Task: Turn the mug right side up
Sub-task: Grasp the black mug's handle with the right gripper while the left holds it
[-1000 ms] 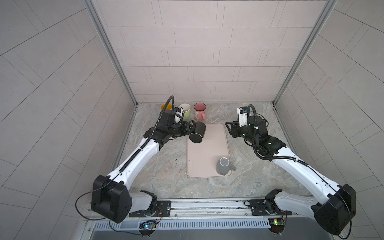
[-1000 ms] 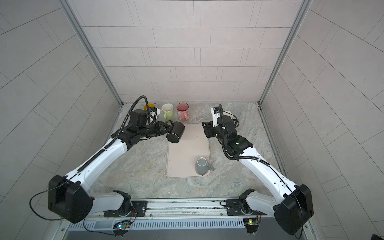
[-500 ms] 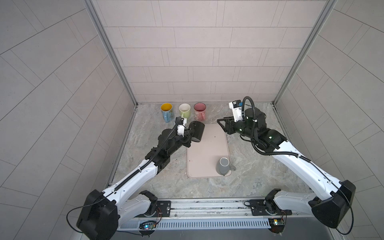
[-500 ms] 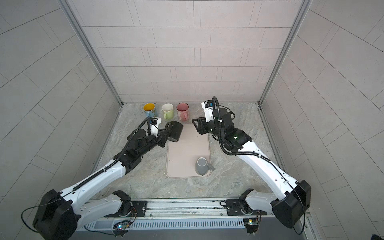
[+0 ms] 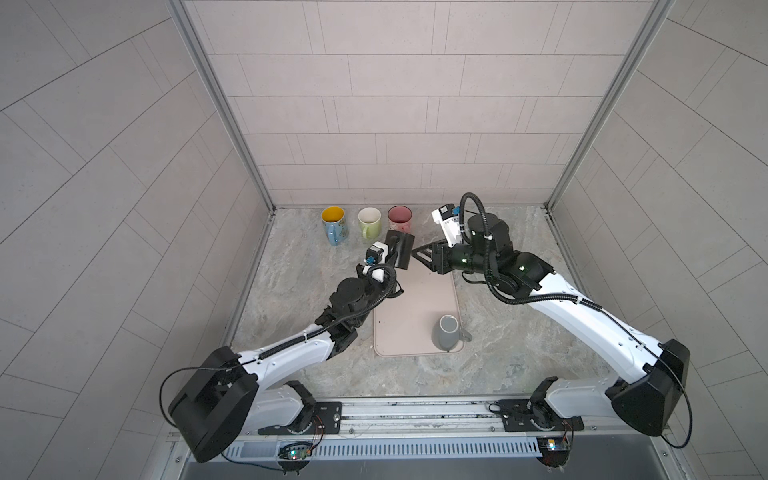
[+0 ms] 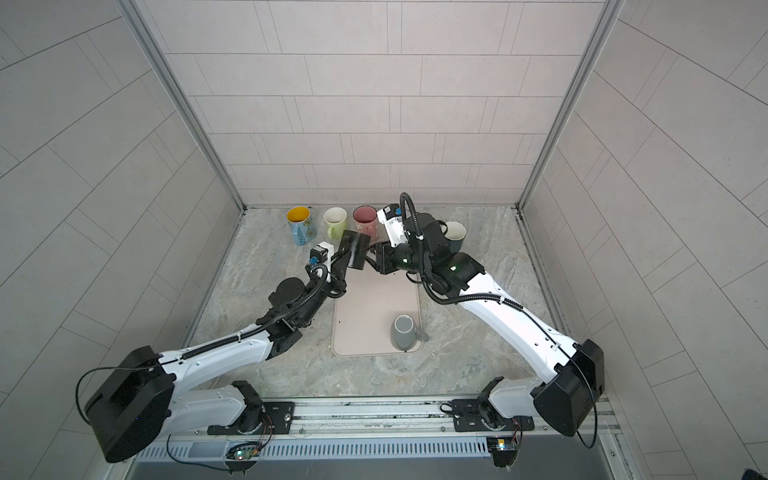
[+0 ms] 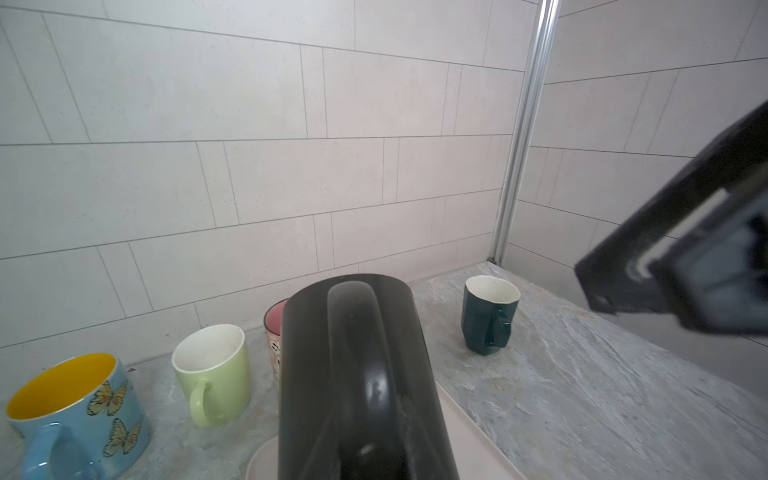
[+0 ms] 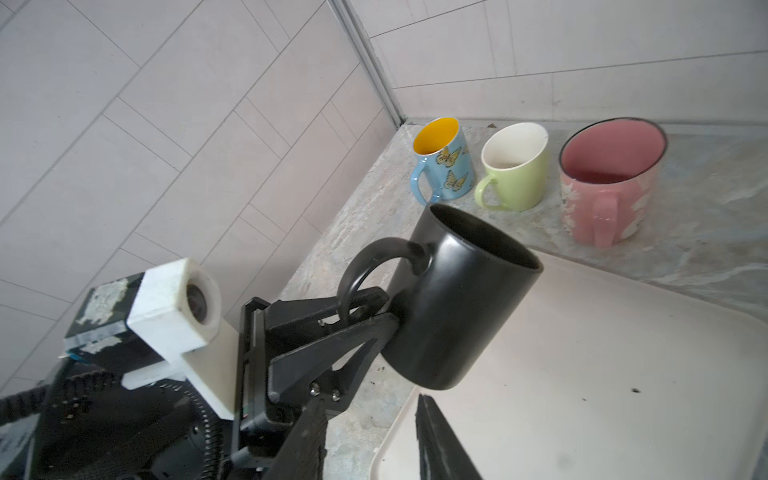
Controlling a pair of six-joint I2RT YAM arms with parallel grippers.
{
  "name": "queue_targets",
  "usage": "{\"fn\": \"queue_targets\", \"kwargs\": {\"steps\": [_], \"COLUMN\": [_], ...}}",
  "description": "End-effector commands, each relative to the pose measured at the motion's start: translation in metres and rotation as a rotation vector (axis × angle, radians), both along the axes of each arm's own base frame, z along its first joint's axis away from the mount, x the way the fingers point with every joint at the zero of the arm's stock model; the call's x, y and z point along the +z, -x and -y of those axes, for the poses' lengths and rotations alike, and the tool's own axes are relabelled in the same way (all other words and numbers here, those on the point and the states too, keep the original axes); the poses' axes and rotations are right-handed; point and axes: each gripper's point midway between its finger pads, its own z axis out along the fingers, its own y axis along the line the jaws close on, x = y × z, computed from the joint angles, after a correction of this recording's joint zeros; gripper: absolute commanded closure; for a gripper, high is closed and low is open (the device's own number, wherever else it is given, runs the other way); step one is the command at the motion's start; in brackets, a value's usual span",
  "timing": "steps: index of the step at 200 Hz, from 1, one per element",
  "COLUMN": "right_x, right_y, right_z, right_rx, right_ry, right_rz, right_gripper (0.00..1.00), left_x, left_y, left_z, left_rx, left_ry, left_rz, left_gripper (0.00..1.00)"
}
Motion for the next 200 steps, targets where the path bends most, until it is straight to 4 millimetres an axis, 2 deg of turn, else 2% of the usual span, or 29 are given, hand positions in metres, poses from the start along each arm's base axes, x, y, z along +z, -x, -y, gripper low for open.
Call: {"fn": "queue_targets", "kwargs": {"steps": [1, 55, 98, 142, 200], "right_x": [0.023, 0.038, 0.046, 0.046, 0.033], "right_y": [0.003, 0.001, -0.002, -0.005, -0.008], "right_z": [-0.010, -0.028, -0.038, -0.045, -0.046], "right_rx": [0.051, 0.139, 0.184, 0.212, 0.198], "right_ry": [-0.146, -0.346, -0.426, -0.470, -0.437], "right_rz": [-0.032, -0.106, -0.135, -0.167, -0.194], "right_gripper": [0.63, 0.63, 0.63, 0.63, 0.64], "left_x": [0.071, 0.078, 0.078, 0.079, 0.082], "left_y": [0.015, 0.024, 0.028, 0.030, 0.032], "left_z": [-0.015, -0.012, -0.006, -0.002, -0.003], "left_rx": [0.064, 0.088, 0.078, 0.066, 0.071], "left_ry": [0.143, 0.153, 0.157, 0.158, 0.156], "left_rz": [0.241, 0.295, 0.308, 0.310, 0.319], "left_gripper": [1.00, 1.00, 1.00, 1.00, 1.00]}}
